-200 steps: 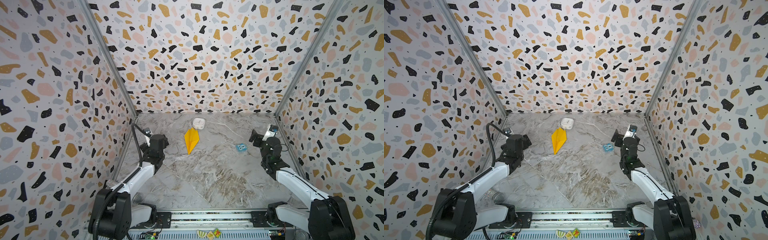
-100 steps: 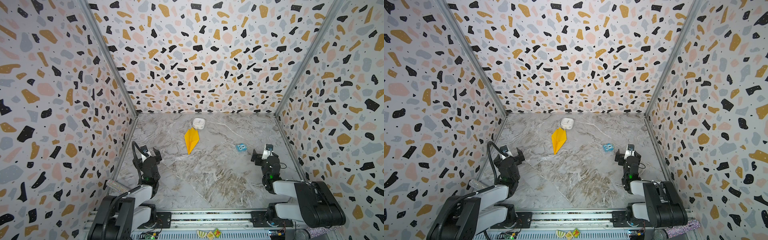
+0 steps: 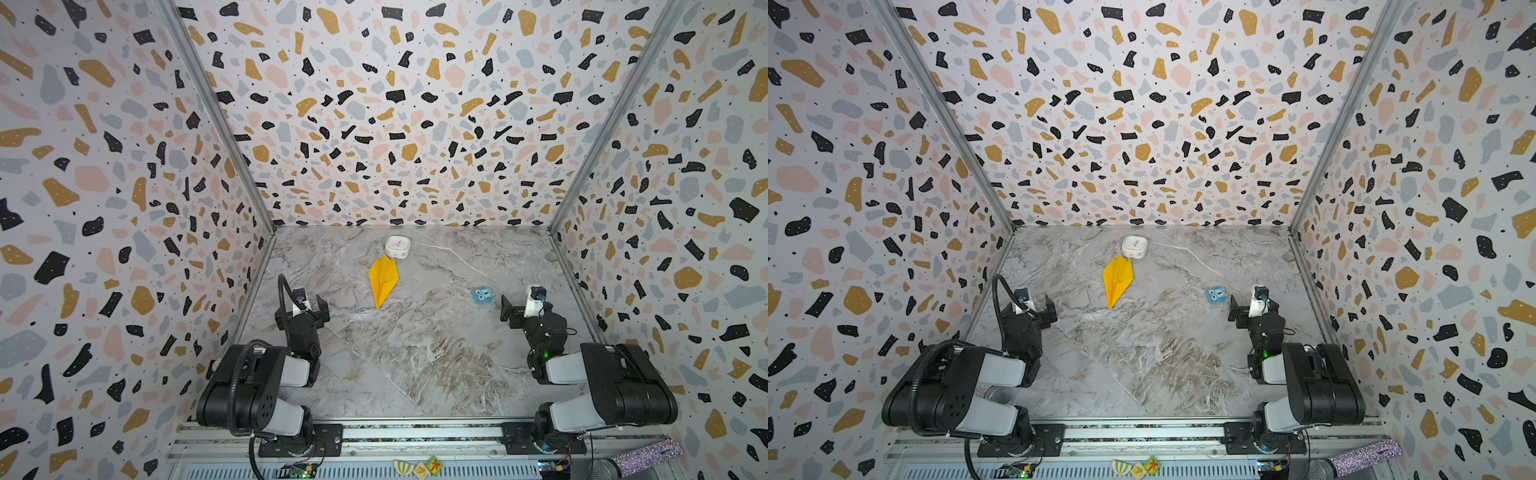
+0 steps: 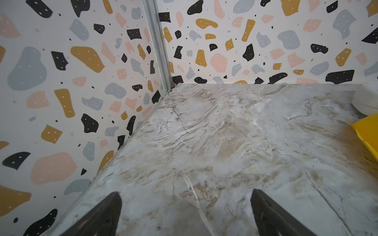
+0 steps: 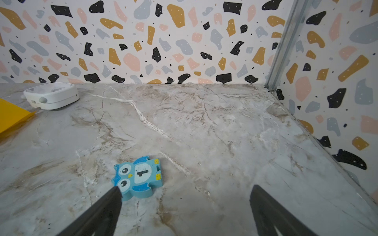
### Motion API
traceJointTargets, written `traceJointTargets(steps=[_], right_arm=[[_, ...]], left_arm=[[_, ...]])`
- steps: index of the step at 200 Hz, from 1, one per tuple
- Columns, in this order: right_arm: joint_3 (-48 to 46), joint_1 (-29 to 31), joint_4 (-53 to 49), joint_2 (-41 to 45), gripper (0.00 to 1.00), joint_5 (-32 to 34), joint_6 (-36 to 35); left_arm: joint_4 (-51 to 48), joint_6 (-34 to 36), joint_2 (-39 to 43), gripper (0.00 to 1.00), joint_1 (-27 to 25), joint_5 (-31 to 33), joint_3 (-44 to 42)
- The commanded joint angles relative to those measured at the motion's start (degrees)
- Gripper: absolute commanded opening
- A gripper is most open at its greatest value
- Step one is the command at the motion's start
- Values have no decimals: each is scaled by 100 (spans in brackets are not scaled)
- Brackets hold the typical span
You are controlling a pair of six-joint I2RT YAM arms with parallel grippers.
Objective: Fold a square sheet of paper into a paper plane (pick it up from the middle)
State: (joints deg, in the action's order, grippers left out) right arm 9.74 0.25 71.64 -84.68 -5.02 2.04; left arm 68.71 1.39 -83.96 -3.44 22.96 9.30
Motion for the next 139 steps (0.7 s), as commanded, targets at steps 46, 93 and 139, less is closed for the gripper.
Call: traceJointTargets(steps=[46,93,139], right_arm=[[191,255,149,-154,99,142,-296],[176,364,204,-170,99,301,-341],[192,357,178,-171,99,287,-339]], left_arm=[[155,-235,0,100,72,553,281],[115,-235,-50,100,77,549,336],[90,-232,-69,100,74,532,353]])
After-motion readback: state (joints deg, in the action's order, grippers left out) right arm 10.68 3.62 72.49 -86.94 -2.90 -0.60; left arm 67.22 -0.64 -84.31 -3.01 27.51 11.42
